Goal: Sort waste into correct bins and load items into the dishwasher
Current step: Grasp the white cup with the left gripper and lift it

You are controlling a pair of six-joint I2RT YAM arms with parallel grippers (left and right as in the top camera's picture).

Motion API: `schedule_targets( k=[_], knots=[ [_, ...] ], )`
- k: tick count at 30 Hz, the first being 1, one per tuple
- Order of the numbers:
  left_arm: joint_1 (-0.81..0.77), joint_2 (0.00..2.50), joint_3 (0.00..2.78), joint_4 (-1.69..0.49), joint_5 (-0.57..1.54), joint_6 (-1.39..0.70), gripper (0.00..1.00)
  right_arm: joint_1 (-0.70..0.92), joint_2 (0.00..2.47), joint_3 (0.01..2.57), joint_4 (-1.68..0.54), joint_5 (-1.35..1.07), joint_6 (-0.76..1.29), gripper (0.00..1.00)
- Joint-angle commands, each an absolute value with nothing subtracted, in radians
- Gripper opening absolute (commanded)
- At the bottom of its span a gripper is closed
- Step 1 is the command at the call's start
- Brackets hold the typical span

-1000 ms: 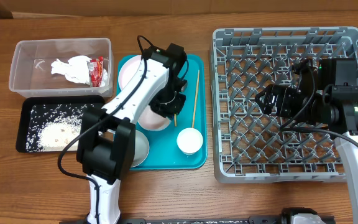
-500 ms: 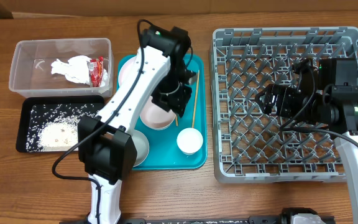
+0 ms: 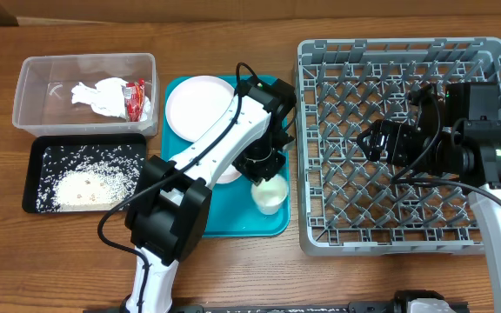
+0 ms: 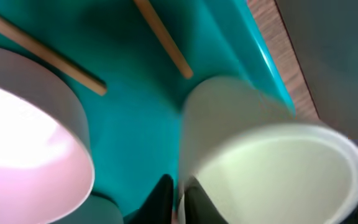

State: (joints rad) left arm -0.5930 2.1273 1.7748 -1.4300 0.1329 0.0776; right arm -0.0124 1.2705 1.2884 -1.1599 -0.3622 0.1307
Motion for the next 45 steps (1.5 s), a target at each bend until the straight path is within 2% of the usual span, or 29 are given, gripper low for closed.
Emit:
schedule_targets(
  k=[1,4,6,9,12,16,17,18,23,28,31,34,38,42,45],
  knots=[
    [-0.59,2.124,1.769,-1.412,0.113,0.067,0.1,-0.015,1.26,1.276,-1.154,-0.368,0.133,1.0],
    [-0.59,2.124,1.769,-1.401,0.113,0.067,0.17,-0.015,1.26,1.273,-1.155,-0.368,0.131,1.0],
    [-0.59,2.125,1.769,-1.387,0.129,0.067,0.27,-0.015,1.26,1.273,-1.151,-0.368,0.131,1.0],
    [-0.59,2.124,1.768,-1.378,0.151,0.067,0.28,-0.015,1.26,1.273,-1.147,-0.368,0.131,1.0],
    [-0.59,2.125,1.752,-1.359,0.155,0.065,0.2,-0.015,1.26,1.273,-1.139,-0.368,0.131,1.0],
    [-0.59,2.125,1.695,-1.308,0.175,0.064,0.16,-0.015,1.26,1.273,-1.134,-0.368,0.131,1.0],
    [-0.59,2.125,1.676,-1.295,0.177,0.064,0.06,-0.015,1.26,1.273,-1.134,-0.368,0.131,1.0],
    [-0.59,2.125,1.666,-1.292,0.176,0.064,0.04,-0.015,1.26,1.273,-1.134,-0.368,0.131,1.0],
    [-0.557,2.124,1.737,-1.347,0.217,0.067,0.04,-0.015,1.26,1.273,-1.126,-0.373,0.131,1.0],
    [-0.42,2.124,1.974,-1.49,0.6,0.186,0.04,-0.009,1.26,1.273,-1.045,-0.59,0.131,1.0],
    [-0.314,2.124,2.072,-1.546,0.961,0.311,0.04,0.038,1.268,1.272,-0.92,-0.731,0.132,1.0],
    [-0.207,2.124,2.104,-1.598,1.235,0.379,0.04,0.116,1.288,1.271,-0.79,-0.791,0.136,1.0],
    [-0.114,2.124,2.103,-1.691,1.385,0.422,0.04,0.216,1.338,1.271,-0.585,-0.825,0.166,1.0],
    [-0.102,2.124,2.103,-1.691,1.446,0.385,0.04,0.233,1.382,1.271,-0.45,-0.937,0.166,1.0],
    [-0.107,2.124,2.103,-1.69,1.487,0.367,0.04,0.234,1.426,1.271,-0.359,-1.004,0.177,0.96]
  ],
)
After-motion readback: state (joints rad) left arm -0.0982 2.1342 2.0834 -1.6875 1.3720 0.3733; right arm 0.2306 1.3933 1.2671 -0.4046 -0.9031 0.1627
